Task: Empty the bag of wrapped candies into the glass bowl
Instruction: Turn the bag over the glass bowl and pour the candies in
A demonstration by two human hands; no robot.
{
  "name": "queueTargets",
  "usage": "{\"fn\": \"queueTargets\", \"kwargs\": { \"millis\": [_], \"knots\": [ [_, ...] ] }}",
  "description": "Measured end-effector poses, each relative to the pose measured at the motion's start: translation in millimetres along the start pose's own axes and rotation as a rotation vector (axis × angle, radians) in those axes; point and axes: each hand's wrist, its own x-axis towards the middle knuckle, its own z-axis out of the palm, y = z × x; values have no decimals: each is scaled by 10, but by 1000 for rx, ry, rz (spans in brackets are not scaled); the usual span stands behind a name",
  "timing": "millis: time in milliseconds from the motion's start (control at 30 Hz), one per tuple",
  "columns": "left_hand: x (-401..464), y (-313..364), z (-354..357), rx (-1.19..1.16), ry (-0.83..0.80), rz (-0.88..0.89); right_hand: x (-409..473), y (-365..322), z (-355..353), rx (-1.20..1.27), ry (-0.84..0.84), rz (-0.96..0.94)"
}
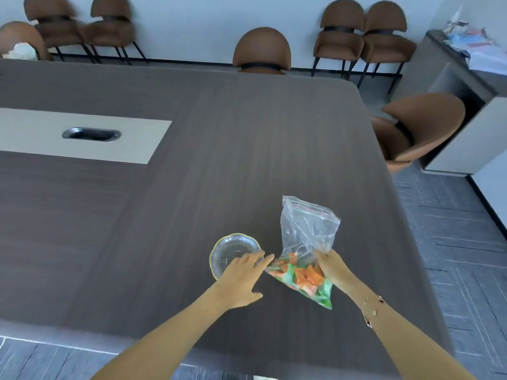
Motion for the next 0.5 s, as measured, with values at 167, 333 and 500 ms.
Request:
{"fn": "queueTargets", "kwargs": {
  "millis": [167,333,500],
  "knots": [
    [-122,58,182,-23,115,40,-229,-324,112,139,-253,-49],
    [-352,-70,202,-86,309,20,-235,-412,397,353,-450,52],
    [-541,-177,208,-92,226,-19,-308,-505,756,214,-531,200]
  ]
}}
